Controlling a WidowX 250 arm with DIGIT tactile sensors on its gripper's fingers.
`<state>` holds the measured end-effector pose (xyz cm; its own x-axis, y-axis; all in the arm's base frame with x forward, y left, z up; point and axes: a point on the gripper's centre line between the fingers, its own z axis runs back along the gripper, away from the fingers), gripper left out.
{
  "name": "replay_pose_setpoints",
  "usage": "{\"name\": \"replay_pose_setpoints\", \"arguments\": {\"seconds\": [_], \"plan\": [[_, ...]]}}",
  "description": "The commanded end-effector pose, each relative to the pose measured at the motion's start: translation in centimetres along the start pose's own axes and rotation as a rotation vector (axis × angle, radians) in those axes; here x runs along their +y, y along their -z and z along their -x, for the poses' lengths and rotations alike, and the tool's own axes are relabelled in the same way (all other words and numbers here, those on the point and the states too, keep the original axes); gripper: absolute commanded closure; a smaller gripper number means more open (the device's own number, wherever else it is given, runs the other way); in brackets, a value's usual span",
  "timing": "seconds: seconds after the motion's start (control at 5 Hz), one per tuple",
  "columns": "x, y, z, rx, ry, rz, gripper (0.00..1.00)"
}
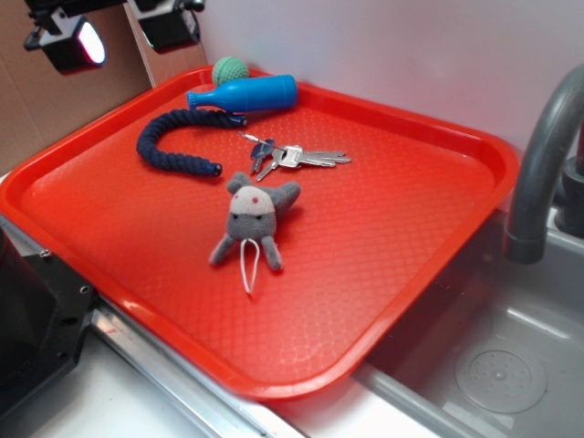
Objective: Grab the silver keys.
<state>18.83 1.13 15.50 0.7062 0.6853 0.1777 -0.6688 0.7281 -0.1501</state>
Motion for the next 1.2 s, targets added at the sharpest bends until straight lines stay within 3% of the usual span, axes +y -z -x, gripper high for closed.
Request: {"name": "replay_pose_setpoints", "arguments": {"seconds": [0.0,0.2,0.4,1.0], "plan": [[0.4,-0.4,-0.8,-0.02,-0.023,0.005,0.0],[0.0,4.0,-2.0,0.046,-0.06,-0.027,0.0],[-0.5,7.8,-4.2,0.067,-0.119,-0.095,0.0],[-1.8,10.3,-4.2,0.015,-0.163,-0.064,0.0]]}}
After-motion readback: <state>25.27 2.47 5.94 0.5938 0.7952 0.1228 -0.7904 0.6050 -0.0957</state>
